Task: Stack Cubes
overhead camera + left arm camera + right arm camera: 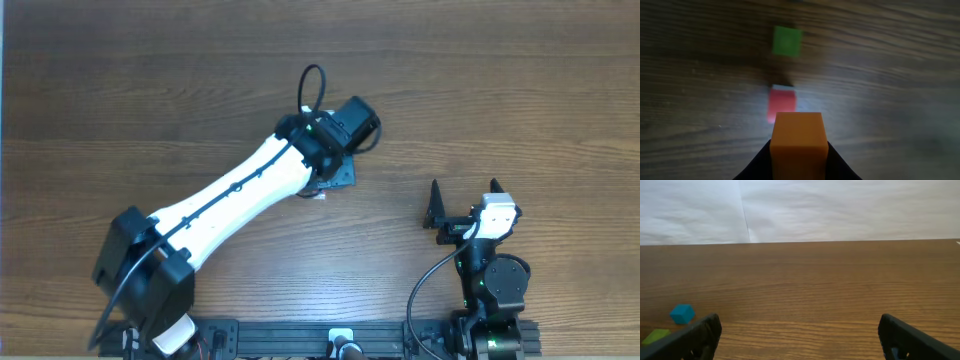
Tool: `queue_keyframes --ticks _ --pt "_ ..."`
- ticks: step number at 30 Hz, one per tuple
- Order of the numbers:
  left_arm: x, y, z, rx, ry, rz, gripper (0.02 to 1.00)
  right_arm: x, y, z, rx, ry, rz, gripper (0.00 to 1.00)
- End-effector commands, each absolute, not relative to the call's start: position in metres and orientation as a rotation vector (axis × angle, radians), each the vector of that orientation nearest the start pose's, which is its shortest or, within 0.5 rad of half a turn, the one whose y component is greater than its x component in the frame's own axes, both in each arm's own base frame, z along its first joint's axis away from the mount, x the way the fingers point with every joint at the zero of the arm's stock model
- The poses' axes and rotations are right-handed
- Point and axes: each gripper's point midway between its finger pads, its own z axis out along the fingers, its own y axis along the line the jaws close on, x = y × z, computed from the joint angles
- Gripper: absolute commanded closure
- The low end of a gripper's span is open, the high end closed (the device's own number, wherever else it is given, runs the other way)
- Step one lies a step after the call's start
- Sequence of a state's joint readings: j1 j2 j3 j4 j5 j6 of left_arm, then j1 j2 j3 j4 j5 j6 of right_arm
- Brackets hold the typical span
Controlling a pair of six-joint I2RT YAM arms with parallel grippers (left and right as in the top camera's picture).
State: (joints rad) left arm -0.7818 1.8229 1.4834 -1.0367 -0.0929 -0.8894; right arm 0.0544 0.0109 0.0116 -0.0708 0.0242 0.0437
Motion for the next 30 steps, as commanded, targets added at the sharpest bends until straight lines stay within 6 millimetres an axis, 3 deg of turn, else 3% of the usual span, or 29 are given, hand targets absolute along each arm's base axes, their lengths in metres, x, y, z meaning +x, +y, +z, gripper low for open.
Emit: queue_keyframes --ticks 1,15,30 --pt "0.288 -0.257 0.086 -0.133 2.994 -0.1 0.954 0.246 0.012 0.157 -0.005 1.643 0.058 0.007" --pt "0.279 -0.257 0.06 -0.093 3.079 -0.038 0.95 0.246 0.012 0.157 -0.005 1.643 0.058 0.007" --pt "0.281 -0.255 0.056 -0.097 3.08 -0.017 0.947 0.246 0.012 0.157 -0.005 1.643 0.058 0.007"
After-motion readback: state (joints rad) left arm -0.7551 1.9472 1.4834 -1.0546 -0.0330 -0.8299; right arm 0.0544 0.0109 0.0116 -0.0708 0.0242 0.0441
